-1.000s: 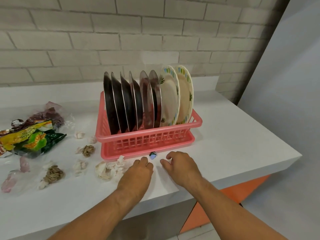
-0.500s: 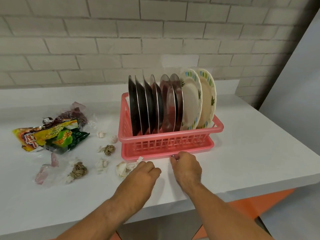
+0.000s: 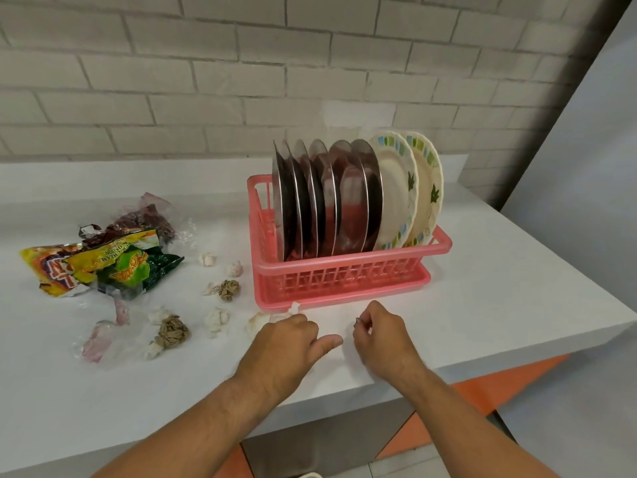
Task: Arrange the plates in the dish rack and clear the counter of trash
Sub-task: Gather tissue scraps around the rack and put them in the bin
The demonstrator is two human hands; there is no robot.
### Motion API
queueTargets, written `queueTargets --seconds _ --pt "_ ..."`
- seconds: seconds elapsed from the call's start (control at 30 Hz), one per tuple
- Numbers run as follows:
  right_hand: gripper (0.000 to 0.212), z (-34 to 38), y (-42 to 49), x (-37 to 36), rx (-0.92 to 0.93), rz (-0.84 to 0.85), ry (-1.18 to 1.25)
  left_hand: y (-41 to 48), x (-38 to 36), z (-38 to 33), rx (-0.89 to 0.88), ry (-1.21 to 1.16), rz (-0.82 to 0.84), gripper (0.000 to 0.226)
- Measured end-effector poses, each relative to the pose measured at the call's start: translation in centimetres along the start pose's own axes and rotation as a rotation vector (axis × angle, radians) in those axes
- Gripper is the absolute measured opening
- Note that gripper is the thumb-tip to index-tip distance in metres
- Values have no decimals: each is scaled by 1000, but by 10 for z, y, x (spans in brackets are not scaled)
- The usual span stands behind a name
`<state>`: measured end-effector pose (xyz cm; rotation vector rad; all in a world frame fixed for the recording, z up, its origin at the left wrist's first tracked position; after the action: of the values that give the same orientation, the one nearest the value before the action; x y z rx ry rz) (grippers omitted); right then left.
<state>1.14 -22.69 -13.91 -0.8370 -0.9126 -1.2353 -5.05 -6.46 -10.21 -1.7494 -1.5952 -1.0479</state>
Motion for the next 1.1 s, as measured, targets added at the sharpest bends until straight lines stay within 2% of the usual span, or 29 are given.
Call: queueTargets --seconds 0.07,0.13,0.2,0.3,0.4,0.5,0.63,0.77,0.9,1.0,1.1 --pt "7 4 -5 -4 -7 38 39 -5 -2 11 27 6 33 51" --pt "25 10 -10 -7 -3 66 53 -9 2 23 61 21 48 50" --pt "32 18 -15 -7 5 49 35 -8 12 36 96 18 18 42" --pt "30 29 -22 -8 -27 10 15 -1 26 49 98 3 -72 38" --pt "23 39 -29 -10 -65 -39 68 8 20 53 74 -1 -18 41" --pt "24 44 -37 -14 -113 -64 75 16 4 47 -3 142 86 50" --pt "20 42 -47 -16 -162 -64 48 15 -9 41 -108 245 109 55" --pt "19 41 -57 -13 -164 -62 43 8 -19 45 -173 451 69 40" --pt "27 43 -62 -11 -175 -36 82 -2 -19 37 -214 450 67 58" --pt "27 45 -66 -4 -104 -59 33 -5 -6 37 -244 421 -22 47" --pt "31 42 -69 4 -61 -74 43 -11 4 34 -245 385 -24 34"
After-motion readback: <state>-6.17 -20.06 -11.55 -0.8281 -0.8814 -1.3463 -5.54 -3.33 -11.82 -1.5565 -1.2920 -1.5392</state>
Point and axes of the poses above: each hand's wrist, its own y-axis towards the middle knuckle, its own x-axis out of the back of the hand, z = x × y, the point moved 4 cm from there along y, towards the middle knuckle, and after that the axes turned 15 degrees about -y, right-handed, at the moved point
